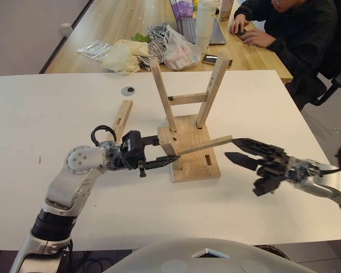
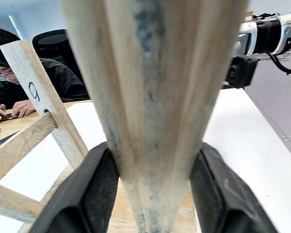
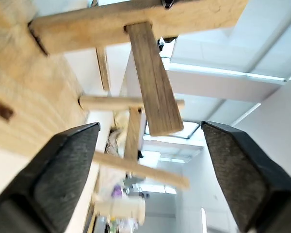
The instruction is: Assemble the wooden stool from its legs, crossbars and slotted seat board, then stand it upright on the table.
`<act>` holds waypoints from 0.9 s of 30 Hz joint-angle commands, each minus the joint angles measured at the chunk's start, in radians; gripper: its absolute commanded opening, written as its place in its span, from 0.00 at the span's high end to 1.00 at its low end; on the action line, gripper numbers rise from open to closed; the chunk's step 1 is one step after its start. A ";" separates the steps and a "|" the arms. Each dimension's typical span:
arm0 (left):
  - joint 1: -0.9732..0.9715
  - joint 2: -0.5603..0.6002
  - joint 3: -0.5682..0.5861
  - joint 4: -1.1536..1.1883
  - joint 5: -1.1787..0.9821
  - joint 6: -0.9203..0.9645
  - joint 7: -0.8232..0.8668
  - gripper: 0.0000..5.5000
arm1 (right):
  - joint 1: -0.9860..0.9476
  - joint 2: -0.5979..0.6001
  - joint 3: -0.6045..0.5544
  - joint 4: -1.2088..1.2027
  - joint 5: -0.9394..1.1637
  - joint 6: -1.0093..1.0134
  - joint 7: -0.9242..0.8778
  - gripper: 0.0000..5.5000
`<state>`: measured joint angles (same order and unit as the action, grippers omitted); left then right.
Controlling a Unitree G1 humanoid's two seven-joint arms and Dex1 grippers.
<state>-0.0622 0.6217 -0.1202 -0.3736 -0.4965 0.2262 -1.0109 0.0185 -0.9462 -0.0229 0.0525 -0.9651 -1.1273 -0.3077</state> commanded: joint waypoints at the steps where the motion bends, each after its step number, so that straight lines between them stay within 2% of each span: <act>1: 0.000 0.037 0.013 0.032 0.002 0.046 -0.022 0.51 | 0.015 -0.106 0.004 0.172 -0.187 0.036 -0.191 0.20; 2: -0.009 0.048 0.018 0.033 -0.005 0.049 -0.042 0.47 | 0.002 -0.114 0.020 0.219 -0.213 0.067 -0.218 0.15; 6: -0.033 0.107 0.052 0.043 -0.007 0.075 -0.082 0.37 | -0.105 -0.112 0.072 0.366 -0.252 0.177 -0.317 0.14; 10: -0.062 0.183 0.051 0.251 0.177 -0.026 -0.066 0.26 | -0.084 -0.145 0.022 0.427 -0.180 0.309 -0.370 0.14; 14: -0.134 0.096 0.059 0.437 0.298 -0.060 0.125 0.25 | -0.096 -0.103 -0.075 0.431 0.019 0.418 -0.313 0.14; 17: -0.212 0.003 0.075 0.640 0.382 -0.054 0.339 0.25 | -0.163 0.026 -0.094 0.304 0.335 0.483 -0.135 0.14; 20: -0.252 -0.063 0.124 0.742 0.395 -0.017 0.489 0.25 | -0.248 0.131 -0.077 0.180 0.502 0.593 0.004 0.14; 24: -0.261 -0.110 0.148 0.781 0.390 0.062 0.554 0.25 | -0.311 0.218 -0.083 0.104 0.592 0.706 0.099 0.14; 27: -0.266 -0.135 0.171 0.777 0.348 0.194 0.551 0.25 | -0.313 0.246 -0.087 0.054 0.600 0.756 0.136 0.14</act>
<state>-0.3105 0.5026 0.0299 0.4013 -0.1211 0.3321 -0.4615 -0.2834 -0.7184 -0.1105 0.1459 -0.3804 -0.4071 -0.2022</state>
